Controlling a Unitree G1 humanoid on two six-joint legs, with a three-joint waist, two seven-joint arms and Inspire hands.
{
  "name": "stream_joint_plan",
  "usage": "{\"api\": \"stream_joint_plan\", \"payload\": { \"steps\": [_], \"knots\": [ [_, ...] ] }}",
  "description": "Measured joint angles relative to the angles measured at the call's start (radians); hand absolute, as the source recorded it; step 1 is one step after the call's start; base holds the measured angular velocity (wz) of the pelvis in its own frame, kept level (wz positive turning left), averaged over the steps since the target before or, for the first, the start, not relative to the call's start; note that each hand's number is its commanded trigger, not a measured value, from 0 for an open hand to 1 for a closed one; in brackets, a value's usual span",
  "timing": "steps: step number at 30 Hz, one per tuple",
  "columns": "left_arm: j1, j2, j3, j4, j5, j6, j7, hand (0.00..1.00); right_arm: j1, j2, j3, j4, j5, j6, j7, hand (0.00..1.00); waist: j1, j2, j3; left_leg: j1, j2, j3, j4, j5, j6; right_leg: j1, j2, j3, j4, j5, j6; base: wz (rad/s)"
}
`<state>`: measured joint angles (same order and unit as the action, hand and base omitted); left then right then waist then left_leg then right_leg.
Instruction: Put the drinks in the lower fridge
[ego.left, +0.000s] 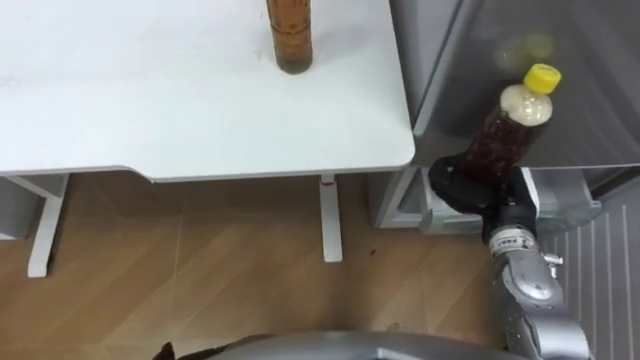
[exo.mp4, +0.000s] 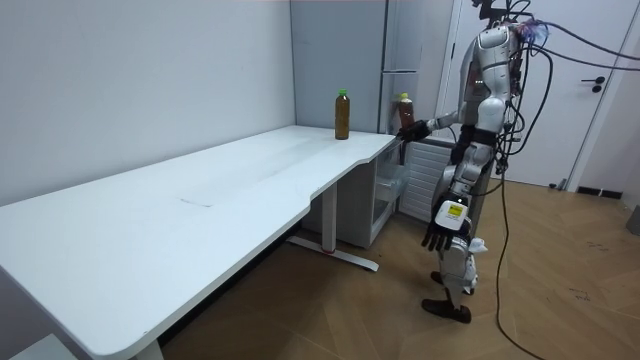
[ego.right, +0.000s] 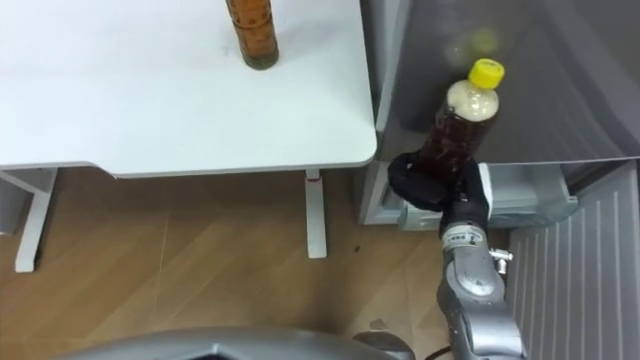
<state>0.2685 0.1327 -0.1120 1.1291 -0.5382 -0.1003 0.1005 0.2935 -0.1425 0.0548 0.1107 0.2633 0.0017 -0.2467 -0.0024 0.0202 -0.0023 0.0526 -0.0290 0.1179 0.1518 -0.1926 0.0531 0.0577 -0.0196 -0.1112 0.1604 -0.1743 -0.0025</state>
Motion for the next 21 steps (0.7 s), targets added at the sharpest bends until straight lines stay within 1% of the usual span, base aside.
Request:
{"api": "stream_joint_plan", "payload": {
  "steps": [2, 4, 7, 9, 11, 12, 13, 18, 21],
  "knots": [
    [-0.001, 0.001, 0.0, 0.001, 0.001, 0.005, -0.001, 0.0, 0.0, -0.001, -0.001, 0.0, 0.016, 0.0, -0.031, 1.0, -0.007, 0.001, 0.0019, -0.003, 0.001, 0.005, 0.0, 0.0, 0.0, -0.004, 0.001, 0.002, 0.008, 0.0, 0.0, -0.11],
    [-0.001, 0.003, 0.0, 0.001, 0.0, 0.007, -0.001, 0.0, 0.0, -0.001, -0.001, 0.001, 0.076, -0.002, -0.056, 1.0, -0.024, 0.004, 0.0034, -0.003, 0.002, 0.01, 0.0, 0.0, 0.0, -0.007, 0.0, 0.006, 0.009, 0.0, 0.0, -0.05],
    [-0.001, 0.002, -0.001, 0.0, 0.001, 0.008, -0.001, 0.0, 0.001, -0.001, -0.001, 0.006, 0.137, -0.002, -0.075, 1.0, -0.037, 0.01, 0.008, -0.003, 0.008, 0.011, -0.001, -0.002, 0.001, -0.008, 0.001, 0.008, 0.011, 0.0, 0.0, -0.04],
    [-0.001, 0.002, -0.005, 0.0, 0.001, 0.011, -0.001, 0.0, 0.0, -0.001, 0.0, 0.024, 0.175, -0.002, -0.078, 1.0, -0.044, 0.011, 0.0083, -0.002, 0.008, 0.011, -0.001, -0.002, 0.001, -0.008, 0.002, 0.008, 0.013, 0.0, 0.0, 0.0],
    [-0.001, 0.002, -0.007, -0.002, 0.004, 0.014, -0.001, 0.0, 0.001, -0.001, 0.0, 0.053, 0.209, -0.003, -0.08, 1.0, -0.044, 0.008, 0.0104, 0.001, 0.009, 0.012, -0.001, -0.002, 0.001, -0.008, 0.003, 0.009, 0.015, 0.0, 0.0, 0.0],
    [-0.001, 0.002, -0.006, -0.002, 0.007, 0.016, -0.001, 0.0, 0.001, -0.001, 0.0, 0.069, 0.232, -0.003, -0.081, 1.0, -0.044, 0.004, 0.0133, 0.002, 0.01, 0.014, -0.001, -0.002, 0.001, -0.008, 0.003, 0.01, 0.018, 0.0, 0.0, -0.04],
    [-0.001, 0.002, -0.004, -0.002, 0.008, 0.018, -0.002, 0.0, 0.001, -0.001, 0.0, 0.077, 0.266, -0.003, -0.081, 1.0, -0.043, 0.005, 0.0139, 0.004, 0.011, 0.016, -0.001, -0.002, 0.0, -0.008, 0.004, 0.012, 0.02, 0.0, 0.0, -0.04],
    [0.0, -0.001, 0.027, -0.001, 0.01, 0.022, -0.031, 0.0, 0.001, -0.008, -0.007, 0.079, 0.39, -0.003, -0.078, 1.0, -0.04, 0.0, 0.0147, 0.01, 0.012, 0.014, -0.002, -0.003, 0.0, -0.005, 0.005, 0.014, 0.024, 0.0, 0.0, -0.02],
    [0.01, 0.0, 0.041, -0.008, 0.04, 0.024, -0.045, 0.0, -0.008, -0.015, -0.013, 0.104, 0.449, -0.01, -0.072, 1.0, -0.041, -0.004, 0.0151, 0.009, 0.012, 0.009, 0.0, -0.002, 0.0, -0.003, 0.003, 0.003, 0.024, 0.0, 0.0, 0.04]
  ]
}}
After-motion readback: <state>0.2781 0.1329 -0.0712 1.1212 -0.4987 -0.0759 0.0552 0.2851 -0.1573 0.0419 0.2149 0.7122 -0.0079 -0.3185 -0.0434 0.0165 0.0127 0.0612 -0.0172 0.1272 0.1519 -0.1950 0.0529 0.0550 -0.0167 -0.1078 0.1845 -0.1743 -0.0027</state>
